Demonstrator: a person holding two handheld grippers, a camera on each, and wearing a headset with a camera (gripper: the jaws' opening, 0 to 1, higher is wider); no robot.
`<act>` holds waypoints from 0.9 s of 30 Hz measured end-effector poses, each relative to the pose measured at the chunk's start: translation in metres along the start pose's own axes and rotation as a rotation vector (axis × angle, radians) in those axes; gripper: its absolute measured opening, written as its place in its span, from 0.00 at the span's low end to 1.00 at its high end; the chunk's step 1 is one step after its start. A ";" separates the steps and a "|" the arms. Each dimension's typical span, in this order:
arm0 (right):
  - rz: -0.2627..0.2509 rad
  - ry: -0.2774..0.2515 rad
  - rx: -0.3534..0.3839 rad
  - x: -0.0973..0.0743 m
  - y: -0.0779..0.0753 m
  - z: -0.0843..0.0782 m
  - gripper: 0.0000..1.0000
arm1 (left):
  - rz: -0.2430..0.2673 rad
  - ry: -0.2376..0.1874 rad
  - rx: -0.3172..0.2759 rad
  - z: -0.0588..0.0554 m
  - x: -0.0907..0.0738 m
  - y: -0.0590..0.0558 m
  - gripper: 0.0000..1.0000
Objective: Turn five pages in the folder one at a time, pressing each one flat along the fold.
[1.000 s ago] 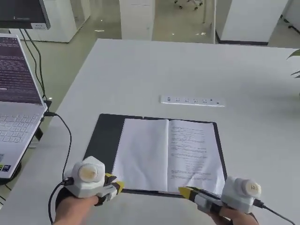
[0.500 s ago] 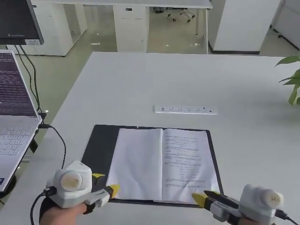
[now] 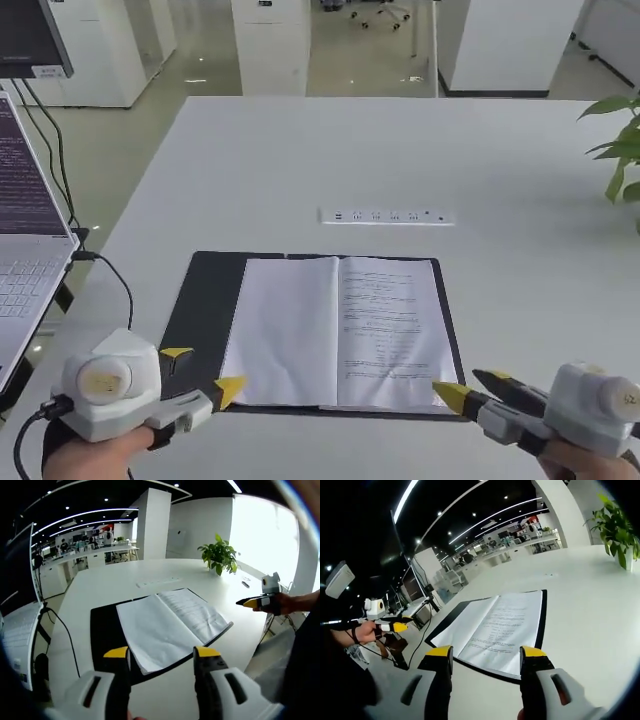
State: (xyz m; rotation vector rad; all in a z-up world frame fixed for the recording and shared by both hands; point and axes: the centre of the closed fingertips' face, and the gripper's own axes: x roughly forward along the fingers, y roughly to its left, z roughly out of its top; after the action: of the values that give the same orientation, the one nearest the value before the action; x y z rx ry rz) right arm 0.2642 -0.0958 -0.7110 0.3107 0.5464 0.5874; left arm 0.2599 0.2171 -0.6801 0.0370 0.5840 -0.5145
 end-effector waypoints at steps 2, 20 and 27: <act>-0.011 -0.012 0.004 -0.006 0.000 0.001 0.55 | 0.006 -0.009 -0.007 0.001 -0.005 0.001 0.53; -0.069 -0.019 -0.028 -0.041 0.008 -0.008 0.68 | 0.023 -0.040 -0.026 0.007 -0.019 -0.009 0.65; -0.063 -0.006 -0.021 -0.044 0.010 -0.012 0.68 | 0.013 -0.035 -0.031 0.007 -0.016 -0.016 0.65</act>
State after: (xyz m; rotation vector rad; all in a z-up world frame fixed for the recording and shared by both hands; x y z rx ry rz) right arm 0.2221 -0.1130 -0.6995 0.2747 0.5418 0.5307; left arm 0.2443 0.2089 -0.6644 0.0025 0.5574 -0.4928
